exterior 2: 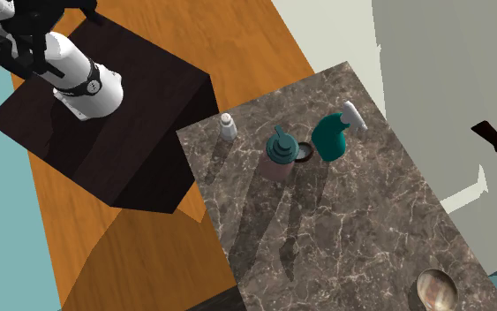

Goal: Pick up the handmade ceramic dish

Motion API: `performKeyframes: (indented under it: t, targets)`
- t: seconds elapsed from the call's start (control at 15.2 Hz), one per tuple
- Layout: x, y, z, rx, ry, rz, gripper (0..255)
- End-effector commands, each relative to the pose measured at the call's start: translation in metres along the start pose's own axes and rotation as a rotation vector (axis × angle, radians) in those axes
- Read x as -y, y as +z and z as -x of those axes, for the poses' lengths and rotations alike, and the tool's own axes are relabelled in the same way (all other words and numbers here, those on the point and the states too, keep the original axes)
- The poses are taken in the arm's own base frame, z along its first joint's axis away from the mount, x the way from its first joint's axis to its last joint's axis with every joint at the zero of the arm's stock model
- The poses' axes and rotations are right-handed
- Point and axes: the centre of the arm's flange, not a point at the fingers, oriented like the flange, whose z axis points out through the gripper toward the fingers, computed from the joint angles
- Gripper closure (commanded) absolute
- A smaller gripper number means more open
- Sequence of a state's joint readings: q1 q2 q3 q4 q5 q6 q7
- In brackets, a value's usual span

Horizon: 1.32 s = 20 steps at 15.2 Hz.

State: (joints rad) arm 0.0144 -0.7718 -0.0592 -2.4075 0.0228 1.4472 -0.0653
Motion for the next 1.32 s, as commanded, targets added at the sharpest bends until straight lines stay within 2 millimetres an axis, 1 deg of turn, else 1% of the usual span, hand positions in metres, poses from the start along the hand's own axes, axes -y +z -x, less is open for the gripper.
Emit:
performKeyframes:
  t: [0.0,0.59,1.25]
  targets:
    - [0.000,0.000,0.000,0.000,0.000,0.000,0]
    - [0.030,0.056,-0.103,0.003,-0.085,0.060,0]
    - [0.070,0.120,-0.214,0.006,-0.180,0.126,0]
